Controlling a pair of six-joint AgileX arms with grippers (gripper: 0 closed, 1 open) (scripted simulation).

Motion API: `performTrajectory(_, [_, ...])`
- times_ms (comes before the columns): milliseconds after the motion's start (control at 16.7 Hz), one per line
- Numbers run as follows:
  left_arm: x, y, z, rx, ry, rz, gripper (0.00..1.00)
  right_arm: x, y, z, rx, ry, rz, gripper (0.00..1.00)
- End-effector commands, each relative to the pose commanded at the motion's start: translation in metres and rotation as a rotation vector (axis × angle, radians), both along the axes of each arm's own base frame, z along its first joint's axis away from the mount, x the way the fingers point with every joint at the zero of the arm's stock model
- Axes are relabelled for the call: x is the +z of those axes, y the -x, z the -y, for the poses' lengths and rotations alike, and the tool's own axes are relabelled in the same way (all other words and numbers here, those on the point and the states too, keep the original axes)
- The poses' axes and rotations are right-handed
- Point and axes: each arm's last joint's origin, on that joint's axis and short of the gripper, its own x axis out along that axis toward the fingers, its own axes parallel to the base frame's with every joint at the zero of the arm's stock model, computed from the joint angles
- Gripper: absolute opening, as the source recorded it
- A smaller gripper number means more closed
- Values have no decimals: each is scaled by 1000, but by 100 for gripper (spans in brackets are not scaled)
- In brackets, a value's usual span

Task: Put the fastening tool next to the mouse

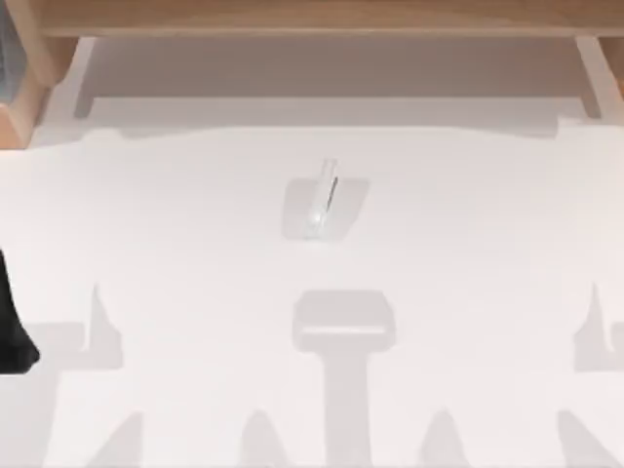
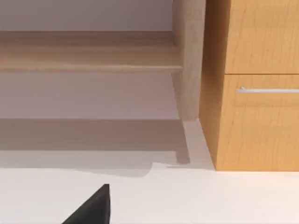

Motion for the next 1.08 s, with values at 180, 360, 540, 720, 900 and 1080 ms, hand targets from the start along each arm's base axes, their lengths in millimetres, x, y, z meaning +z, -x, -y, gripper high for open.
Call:
performTrajectory(180, [0, 0, 0, 0, 0, 0, 100, 2, 0, 0, 2, -3, -4, 100])
performTrajectory(360, [0, 0, 0, 0, 0, 0, 100, 18, -1, -3, 15, -30, -51, 100])
performTrajectory(540, [0, 0, 0, 0, 0, 0, 100, 46, -9, -8, 30, -76, -160, 100])
performTrajectory(720, [0, 0, 0, 0, 0, 0, 100, 77, -30, -18, 37, -121, -335, 100])
performTrajectory(900, [0, 0, 0, 0, 0, 0, 100, 101, -67, -36, 26, -142, -565, 100])
performTrajectory(1080, [0, 0, 0, 0, 0, 0, 100, 110, -119, -66, -9, -127, -817, 100])
